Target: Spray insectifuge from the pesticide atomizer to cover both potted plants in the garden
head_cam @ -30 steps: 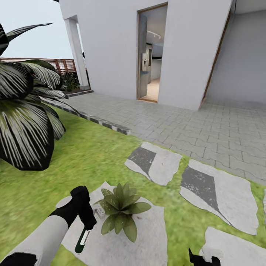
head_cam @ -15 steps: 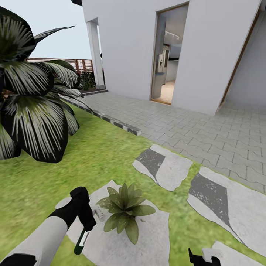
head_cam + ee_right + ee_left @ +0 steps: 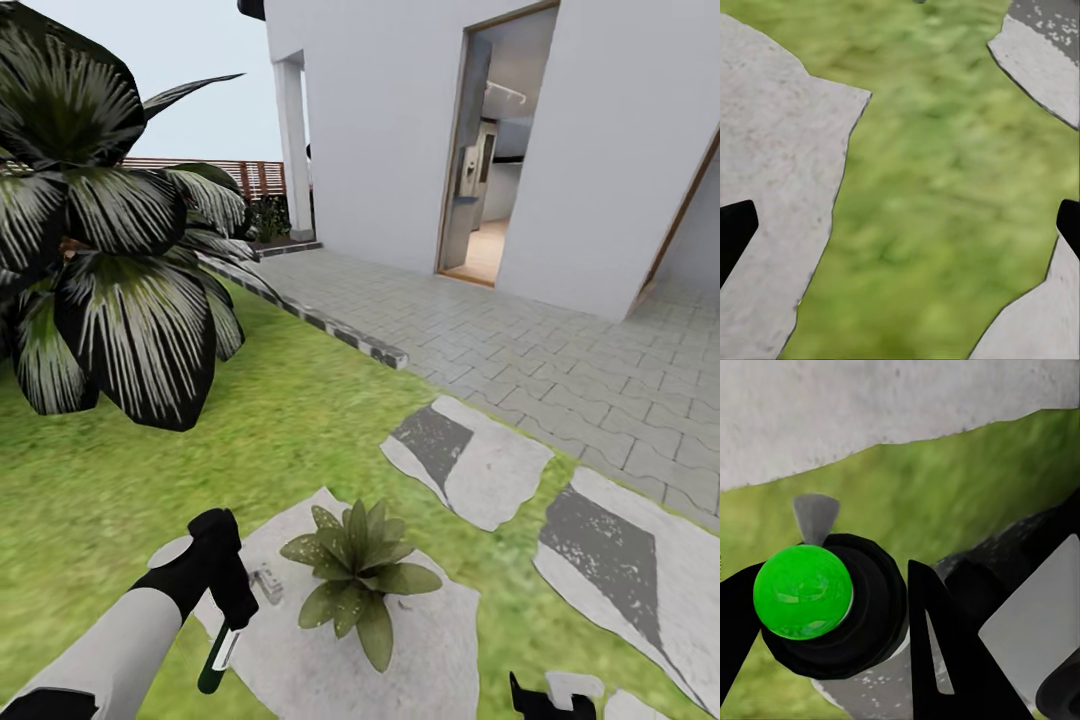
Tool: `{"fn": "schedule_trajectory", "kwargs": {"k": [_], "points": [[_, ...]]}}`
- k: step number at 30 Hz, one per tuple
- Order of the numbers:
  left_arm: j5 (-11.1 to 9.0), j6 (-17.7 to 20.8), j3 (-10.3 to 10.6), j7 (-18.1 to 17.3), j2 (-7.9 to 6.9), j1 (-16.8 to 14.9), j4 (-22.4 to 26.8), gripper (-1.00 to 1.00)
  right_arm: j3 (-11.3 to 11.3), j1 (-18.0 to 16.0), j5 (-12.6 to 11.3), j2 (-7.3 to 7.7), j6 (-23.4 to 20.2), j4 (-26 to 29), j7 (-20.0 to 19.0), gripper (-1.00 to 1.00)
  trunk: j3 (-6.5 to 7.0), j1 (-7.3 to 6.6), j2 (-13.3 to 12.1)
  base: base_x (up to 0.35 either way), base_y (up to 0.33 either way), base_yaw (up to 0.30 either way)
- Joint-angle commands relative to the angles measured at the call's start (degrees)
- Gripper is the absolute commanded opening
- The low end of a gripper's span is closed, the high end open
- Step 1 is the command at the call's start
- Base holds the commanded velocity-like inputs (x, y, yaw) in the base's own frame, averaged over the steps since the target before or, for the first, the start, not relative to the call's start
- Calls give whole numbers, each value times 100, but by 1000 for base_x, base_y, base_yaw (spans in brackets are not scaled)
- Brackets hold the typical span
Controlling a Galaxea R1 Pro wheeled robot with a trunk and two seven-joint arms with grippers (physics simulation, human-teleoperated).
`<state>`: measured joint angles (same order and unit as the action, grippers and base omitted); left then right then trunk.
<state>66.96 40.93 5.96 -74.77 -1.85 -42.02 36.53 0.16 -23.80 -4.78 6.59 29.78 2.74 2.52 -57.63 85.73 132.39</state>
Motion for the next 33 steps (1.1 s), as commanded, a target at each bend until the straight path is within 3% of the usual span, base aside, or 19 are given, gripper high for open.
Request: {"fn": "schedule_trajectory", "kwargs": {"k": [1, 10, 19, 21, 25, 33], "points": [[19, 55, 27, -36, -1, -1, 5, -100, 9, -1, -49, 0, 19, -4, -15, 100, -5, 1, 2, 227, -156, 181], [19, 47, -8, -6, -4, 1, -4, -100, 10, -1, -49, -1, 19, -2, -15, 100, -5, 1, 2, -15, -231, 103], [9, 46, -5, 5, -46, 34, -68, -100, 10, -1, -49, 0, 19, -2, -15, 100, -5, 1, 2, -24, -20, 274], [1, 46, -13, 148, -72, 36, -249, -100, 3, -1, -49, 8, 22, -5, -15, 100, -5, 1, 2, 0, 0, 194], [-44, 42, -8, 416, -69, 36, -396, -100, 2, -1, -49, 24, 19, -61, -15, 100, -5, 1, 2, 0, 0, 32], [-60, 41, -10, 446, -17, 36, -409, -100, 1, -1, -51, 25, 23, -107, -15, 100, -5, 1, 2, 149, -91, 1]]}}
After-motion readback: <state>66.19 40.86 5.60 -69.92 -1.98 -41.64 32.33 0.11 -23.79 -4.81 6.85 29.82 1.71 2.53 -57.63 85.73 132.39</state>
